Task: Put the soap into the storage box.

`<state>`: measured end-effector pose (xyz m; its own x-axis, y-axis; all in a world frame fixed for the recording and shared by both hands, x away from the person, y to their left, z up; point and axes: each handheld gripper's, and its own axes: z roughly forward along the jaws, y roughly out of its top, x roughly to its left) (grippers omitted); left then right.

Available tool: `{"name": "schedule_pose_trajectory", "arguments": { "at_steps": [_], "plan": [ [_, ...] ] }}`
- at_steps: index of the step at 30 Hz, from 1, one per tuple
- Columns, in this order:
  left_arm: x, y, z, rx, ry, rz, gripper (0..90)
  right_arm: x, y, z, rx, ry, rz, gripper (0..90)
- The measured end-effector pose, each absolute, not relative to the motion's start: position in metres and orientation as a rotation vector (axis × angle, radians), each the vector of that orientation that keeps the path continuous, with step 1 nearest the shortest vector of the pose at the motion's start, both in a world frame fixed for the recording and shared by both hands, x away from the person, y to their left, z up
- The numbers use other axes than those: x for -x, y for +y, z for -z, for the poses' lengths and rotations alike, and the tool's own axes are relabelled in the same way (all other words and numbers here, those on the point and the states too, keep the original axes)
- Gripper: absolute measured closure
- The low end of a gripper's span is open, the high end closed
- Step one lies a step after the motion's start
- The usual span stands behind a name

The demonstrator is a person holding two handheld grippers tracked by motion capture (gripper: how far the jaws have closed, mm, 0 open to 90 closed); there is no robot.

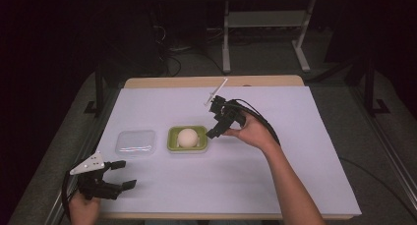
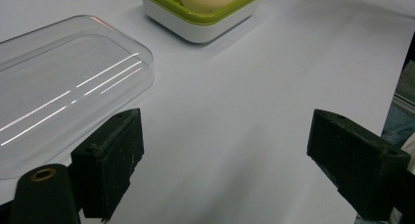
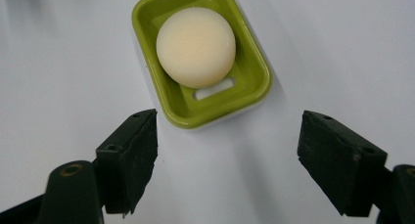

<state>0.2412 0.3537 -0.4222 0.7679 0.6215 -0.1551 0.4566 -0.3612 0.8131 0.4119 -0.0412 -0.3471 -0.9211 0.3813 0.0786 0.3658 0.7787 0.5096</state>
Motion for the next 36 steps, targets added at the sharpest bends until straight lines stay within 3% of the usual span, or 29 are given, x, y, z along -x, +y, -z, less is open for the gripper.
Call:
{"name": "schedule_pose_trajectory", "arguments": {
  "at_steps": [36],
  "plan": [
    [-0.242, 0.352, 0.423, -2.026, 0.808, -0.227, 12.9, -0.394, -0.100, 0.353, -0.778, 2.881, -0.912, 20.9]
  ]
}}
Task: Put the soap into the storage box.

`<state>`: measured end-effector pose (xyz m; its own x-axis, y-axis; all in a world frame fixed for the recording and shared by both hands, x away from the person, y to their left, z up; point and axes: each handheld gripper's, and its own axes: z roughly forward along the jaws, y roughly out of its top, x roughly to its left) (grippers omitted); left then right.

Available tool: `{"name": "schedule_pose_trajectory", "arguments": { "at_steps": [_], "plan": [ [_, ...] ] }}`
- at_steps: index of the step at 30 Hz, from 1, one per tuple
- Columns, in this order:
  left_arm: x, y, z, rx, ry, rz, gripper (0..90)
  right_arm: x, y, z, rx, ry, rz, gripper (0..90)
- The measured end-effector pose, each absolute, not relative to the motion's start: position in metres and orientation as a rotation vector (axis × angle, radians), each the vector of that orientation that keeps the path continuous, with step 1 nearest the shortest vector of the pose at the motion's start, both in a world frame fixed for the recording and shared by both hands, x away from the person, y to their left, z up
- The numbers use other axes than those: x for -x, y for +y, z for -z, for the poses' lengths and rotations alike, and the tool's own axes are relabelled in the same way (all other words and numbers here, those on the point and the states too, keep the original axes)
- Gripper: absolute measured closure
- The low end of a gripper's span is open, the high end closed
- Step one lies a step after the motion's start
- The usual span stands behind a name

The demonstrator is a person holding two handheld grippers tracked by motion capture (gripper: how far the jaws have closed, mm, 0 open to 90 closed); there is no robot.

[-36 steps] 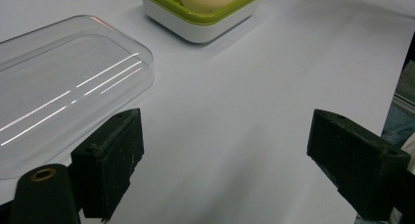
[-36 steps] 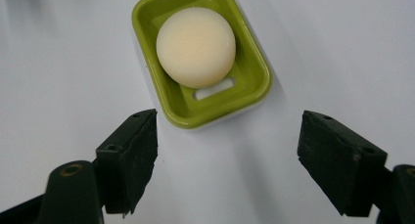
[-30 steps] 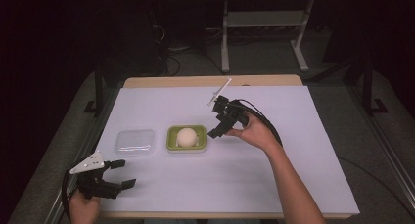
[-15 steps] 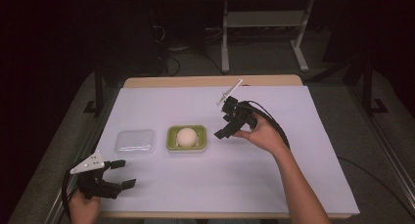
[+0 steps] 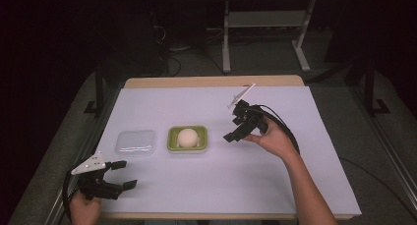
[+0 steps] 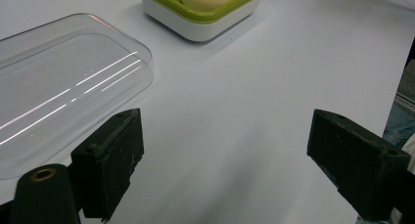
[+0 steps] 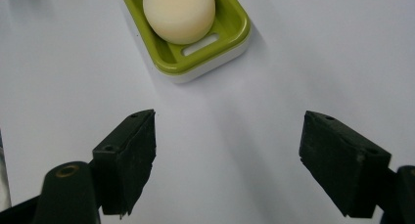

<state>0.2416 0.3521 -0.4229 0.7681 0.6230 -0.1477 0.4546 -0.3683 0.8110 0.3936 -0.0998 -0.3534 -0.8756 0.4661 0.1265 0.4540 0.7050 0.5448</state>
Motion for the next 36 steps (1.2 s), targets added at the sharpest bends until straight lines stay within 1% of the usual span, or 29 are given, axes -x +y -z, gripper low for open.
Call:
{"name": "schedule_pose_trajectory", "arguments": {
  "at_steps": [36],
  "plan": [
    [-0.241, 0.349, 0.423, -2.033, 0.814, -0.231, 12.9, -0.359, -0.161, 0.373, -0.915, 2.818, -0.948, 21.2]
  ]
}}
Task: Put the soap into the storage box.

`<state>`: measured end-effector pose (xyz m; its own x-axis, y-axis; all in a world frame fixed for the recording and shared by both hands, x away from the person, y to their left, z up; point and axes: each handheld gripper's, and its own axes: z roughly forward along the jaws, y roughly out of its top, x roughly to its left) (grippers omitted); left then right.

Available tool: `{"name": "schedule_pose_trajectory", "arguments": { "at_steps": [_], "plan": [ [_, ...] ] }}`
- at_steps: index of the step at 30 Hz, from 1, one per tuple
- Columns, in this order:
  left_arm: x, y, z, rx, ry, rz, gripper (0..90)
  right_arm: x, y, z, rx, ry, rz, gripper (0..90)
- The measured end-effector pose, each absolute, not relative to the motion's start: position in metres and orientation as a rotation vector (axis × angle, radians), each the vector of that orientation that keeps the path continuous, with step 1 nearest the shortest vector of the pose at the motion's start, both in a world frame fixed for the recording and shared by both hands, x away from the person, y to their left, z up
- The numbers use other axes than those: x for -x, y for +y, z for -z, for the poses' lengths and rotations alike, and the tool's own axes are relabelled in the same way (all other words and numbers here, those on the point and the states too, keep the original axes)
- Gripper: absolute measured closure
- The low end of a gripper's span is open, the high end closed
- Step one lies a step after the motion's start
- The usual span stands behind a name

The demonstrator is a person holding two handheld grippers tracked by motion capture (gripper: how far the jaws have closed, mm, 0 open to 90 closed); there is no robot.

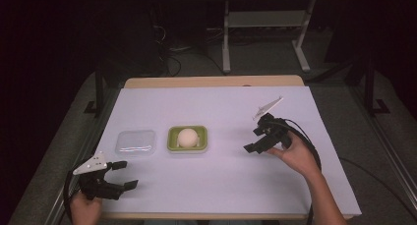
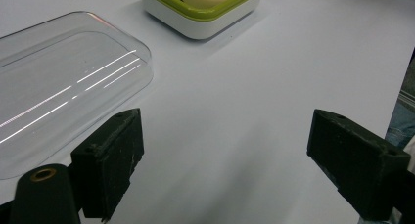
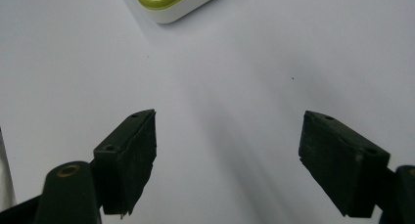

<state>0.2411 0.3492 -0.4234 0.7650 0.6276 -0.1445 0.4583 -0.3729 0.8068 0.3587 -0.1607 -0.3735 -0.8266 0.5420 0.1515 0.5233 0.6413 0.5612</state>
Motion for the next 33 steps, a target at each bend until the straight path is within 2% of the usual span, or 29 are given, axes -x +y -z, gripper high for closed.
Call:
{"name": "schedule_pose_trajectory", "arguments": {
  "at_steps": [15, 33],
  "plan": [
    [-0.241, 0.348, 0.424, -2.037, 0.814, -0.234, 12.9, -0.338, -0.188, 0.393, -0.978, 2.776, -0.985, 21.5],
    [-0.240, 0.347, 0.425, -2.050, 0.815, -0.237, 12.9, -0.295, -0.225, 0.416, -1.082, 2.697, -1.013, 21.8]
  ]
}}
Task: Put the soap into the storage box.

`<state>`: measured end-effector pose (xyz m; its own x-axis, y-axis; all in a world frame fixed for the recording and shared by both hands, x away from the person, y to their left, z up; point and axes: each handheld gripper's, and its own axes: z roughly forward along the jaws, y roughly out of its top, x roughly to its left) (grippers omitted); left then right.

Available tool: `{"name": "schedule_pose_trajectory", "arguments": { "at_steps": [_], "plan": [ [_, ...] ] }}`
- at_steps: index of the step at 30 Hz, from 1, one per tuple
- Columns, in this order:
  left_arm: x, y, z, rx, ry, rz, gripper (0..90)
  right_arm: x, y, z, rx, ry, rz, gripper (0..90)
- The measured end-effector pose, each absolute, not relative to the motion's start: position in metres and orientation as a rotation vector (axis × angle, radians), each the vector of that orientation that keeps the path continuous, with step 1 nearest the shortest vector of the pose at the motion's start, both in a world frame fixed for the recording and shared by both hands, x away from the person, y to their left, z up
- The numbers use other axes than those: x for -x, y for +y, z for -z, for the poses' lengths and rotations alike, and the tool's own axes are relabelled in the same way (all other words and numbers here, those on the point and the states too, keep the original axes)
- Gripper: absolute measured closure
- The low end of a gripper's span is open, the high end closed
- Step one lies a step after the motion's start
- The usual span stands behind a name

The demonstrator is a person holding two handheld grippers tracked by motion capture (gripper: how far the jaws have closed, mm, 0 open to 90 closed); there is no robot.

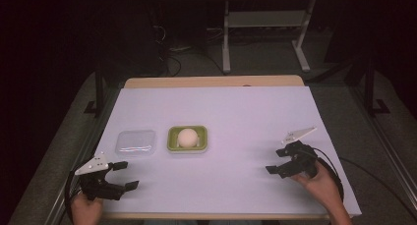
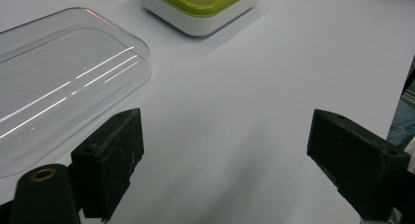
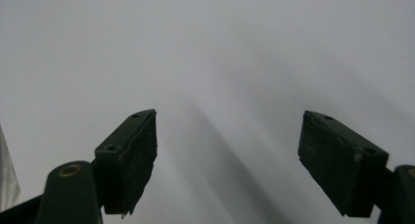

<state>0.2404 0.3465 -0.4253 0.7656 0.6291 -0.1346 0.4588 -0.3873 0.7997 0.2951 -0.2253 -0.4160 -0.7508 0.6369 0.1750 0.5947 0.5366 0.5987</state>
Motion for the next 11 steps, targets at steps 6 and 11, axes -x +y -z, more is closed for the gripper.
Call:
{"name": "schedule_pose_trajectory", "arguments": {
  "at_steps": [6, 11],
  "plan": [
    [-0.241, 0.346, 0.426, -2.057, 0.812, -0.240, 12.9, -0.277, -0.230, 0.421, -1.080, 2.669, -1.028, 21.5],
    [-0.241, 0.345, 0.426, -2.051, 0.803, -0.245, 12.9, -0.255, -0.230, 0.425, -1.079, 2.611, -1.070, 19.4]
  ]
}}
